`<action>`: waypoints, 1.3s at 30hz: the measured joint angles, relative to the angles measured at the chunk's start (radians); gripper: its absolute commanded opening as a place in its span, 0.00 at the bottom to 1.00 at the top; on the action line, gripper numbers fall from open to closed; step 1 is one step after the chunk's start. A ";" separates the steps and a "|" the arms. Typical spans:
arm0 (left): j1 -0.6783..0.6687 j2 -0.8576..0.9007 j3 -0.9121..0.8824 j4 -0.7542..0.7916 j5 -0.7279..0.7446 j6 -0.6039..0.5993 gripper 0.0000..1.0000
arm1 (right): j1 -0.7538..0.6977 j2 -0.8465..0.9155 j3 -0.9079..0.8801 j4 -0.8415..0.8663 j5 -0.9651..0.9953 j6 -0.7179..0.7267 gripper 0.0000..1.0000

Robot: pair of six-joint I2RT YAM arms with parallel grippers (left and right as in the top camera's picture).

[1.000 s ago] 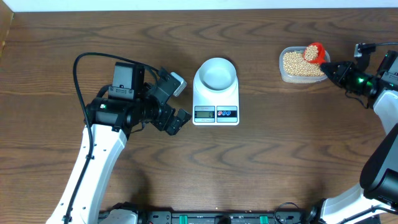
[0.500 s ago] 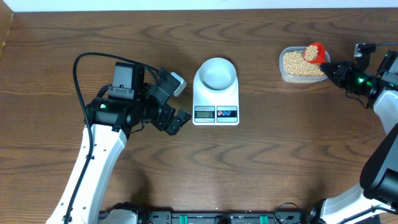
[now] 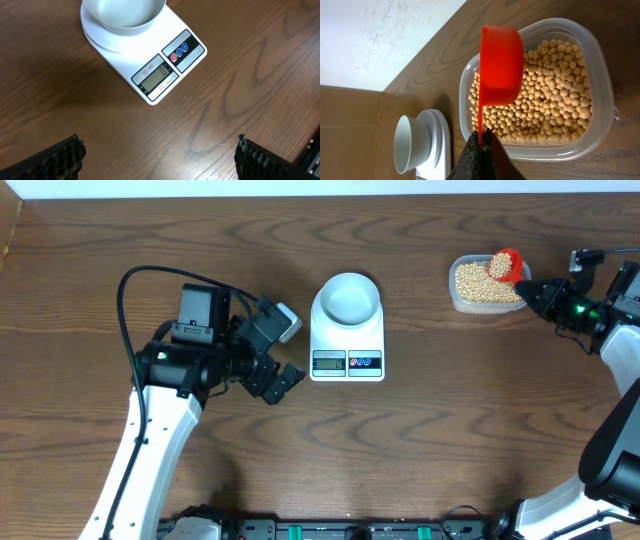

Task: Scoop item into bowl and weigh 50g on scale
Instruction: 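Lift the filled red scoop out of the soybean tub with the right gripper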

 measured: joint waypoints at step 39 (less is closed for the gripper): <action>0.000 -0.005 0.000 0.000 -0.008 0.036 0.98 | -0.034 0.000 0.000 0.000 -0.122 -0.003 0.01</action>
